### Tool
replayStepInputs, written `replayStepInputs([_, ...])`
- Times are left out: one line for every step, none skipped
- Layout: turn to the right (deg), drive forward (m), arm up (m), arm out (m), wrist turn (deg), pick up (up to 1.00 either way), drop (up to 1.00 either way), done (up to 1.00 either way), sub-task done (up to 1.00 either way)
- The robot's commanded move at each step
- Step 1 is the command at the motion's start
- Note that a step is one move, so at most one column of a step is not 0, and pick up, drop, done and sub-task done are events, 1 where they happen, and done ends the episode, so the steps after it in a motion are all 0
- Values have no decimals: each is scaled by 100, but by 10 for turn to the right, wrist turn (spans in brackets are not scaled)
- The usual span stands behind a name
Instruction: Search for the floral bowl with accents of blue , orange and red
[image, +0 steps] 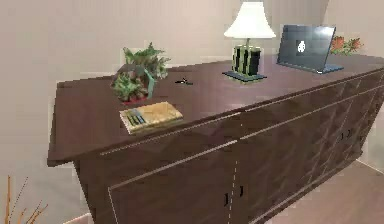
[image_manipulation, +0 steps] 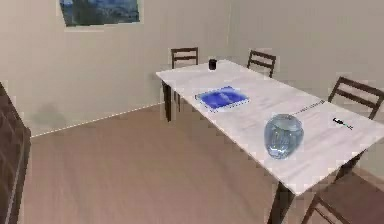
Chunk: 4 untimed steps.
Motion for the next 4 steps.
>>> replayStepInputs([-450, 0, 0, 0, 0, 0, 0, 0, 0])
replayStepInputs([-450, 0, 0, 0, 0, 0, 0, 0, 0])
replayStepInputs([-390, 0, 0, 0, 0, 0, 0, 0, 0])
replayStepInputs([0, 100, 0, 0, 0, 0, 0, 0, 0])
